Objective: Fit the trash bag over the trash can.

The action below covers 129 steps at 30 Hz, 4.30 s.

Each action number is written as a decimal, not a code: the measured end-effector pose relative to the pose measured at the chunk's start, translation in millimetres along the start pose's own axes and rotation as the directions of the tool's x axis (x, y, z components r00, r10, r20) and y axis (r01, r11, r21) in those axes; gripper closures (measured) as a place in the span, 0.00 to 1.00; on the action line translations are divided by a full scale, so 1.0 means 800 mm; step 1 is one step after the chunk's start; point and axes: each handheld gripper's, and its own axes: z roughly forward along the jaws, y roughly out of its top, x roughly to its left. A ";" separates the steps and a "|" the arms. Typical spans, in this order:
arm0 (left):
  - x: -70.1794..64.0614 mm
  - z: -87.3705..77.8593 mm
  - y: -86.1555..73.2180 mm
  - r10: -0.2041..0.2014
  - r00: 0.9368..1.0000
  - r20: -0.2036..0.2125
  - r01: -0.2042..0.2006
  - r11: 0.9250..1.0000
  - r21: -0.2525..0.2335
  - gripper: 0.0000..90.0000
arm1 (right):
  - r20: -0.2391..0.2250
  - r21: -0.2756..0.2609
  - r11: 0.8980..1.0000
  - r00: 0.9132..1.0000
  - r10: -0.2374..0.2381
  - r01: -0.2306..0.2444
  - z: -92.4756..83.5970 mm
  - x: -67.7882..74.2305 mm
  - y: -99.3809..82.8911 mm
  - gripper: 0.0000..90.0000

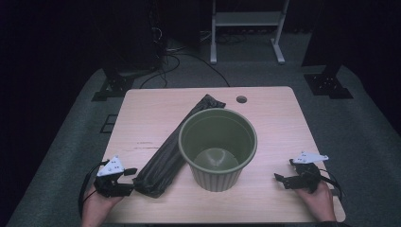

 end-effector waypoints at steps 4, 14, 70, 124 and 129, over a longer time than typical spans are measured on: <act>-0.002 0.024 0.020 0.001 1.000 -0.016 -0.001 1.000 0.006 0.14 | 0.000 0.000 1.000 1.000 0.000 0.000 0.000 0.000 0.000 0.11; 0.005 0.066 0.047 -0.050 0.998 -0.035 0.051 0.998 0.026 0.00 | 0.000 0.000 1.000 1.000 0.000 0.000 0.000 0.000 0.000 0.11; -0.011 0.012 0.009 -0.034 0.999 -0.003 0.034 0.997 0.075 0.16 | 0.003 0.000 1.000 1.000 0.006 -0.006 0.001 0.000 0.001 0.11; -0.009 0.115 0.050 0.090 0.995 0.042 -0.095 0.989 0.116 0.97 | 0.003 0.000 1.000 1.000 0.003 -0.003 0.002 -0.001 0.002 0.11; -0.013 0.109 0.049 0.161 0.984 0.081 -0.169 0.979 0.112 0.98 | 0.003 0.000 1.000 1.000 0.003 -0.003 0.002 -0.001 0.002 0.11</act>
